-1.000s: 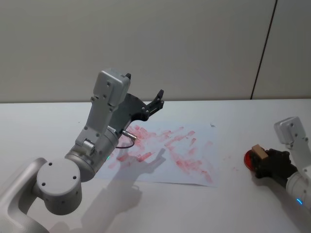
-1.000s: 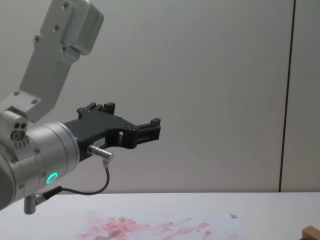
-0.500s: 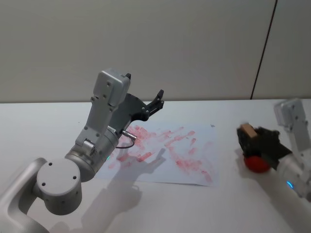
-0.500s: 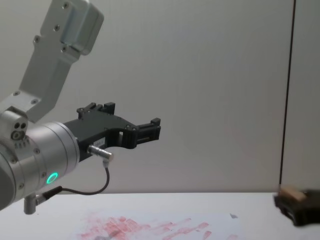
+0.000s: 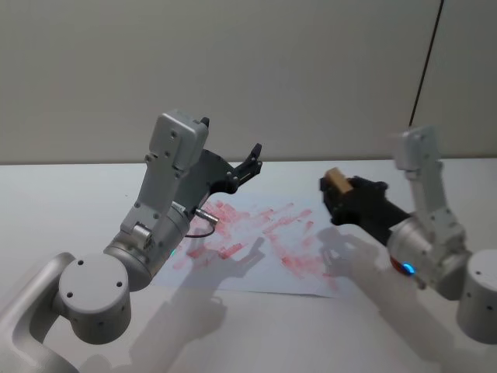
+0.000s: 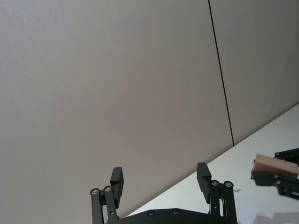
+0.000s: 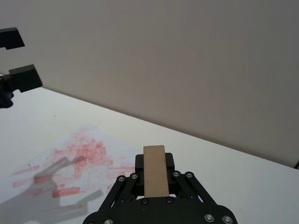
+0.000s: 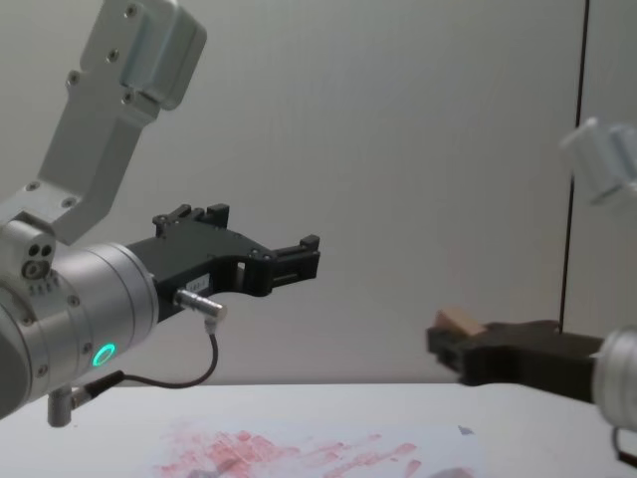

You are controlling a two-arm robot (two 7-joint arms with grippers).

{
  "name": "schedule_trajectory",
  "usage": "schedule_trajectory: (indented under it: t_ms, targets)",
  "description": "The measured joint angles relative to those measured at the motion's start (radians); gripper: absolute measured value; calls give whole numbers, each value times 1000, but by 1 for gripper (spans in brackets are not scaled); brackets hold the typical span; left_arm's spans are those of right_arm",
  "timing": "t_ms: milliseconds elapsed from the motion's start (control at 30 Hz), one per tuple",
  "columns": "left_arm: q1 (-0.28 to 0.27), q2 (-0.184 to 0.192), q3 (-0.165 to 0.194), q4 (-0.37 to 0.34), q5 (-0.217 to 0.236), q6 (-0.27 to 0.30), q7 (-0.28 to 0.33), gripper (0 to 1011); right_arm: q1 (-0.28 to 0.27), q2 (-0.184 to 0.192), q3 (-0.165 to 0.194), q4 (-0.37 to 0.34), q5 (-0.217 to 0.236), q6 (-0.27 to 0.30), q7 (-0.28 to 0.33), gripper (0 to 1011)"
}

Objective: Use the one hand to pick up the stamp and affix it onto the A4 paper.

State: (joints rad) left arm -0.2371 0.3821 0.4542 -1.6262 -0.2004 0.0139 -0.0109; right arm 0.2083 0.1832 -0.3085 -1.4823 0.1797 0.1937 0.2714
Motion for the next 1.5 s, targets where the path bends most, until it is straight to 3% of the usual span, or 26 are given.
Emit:
schedule_trajectory:
  t_ms: [333,700,1500]
  targets:
    - [0,0,0,0,0,0,0,1001,42,-50,-41,70,-58,75,12,220]
    - [0,0,0,0,0,0,0,1001,61,-78,-71,149,-118,137,-12,220]
    - [0,0,0,0,0,0,0,1001,72,-107,-98,236,-163,171,-54,219]
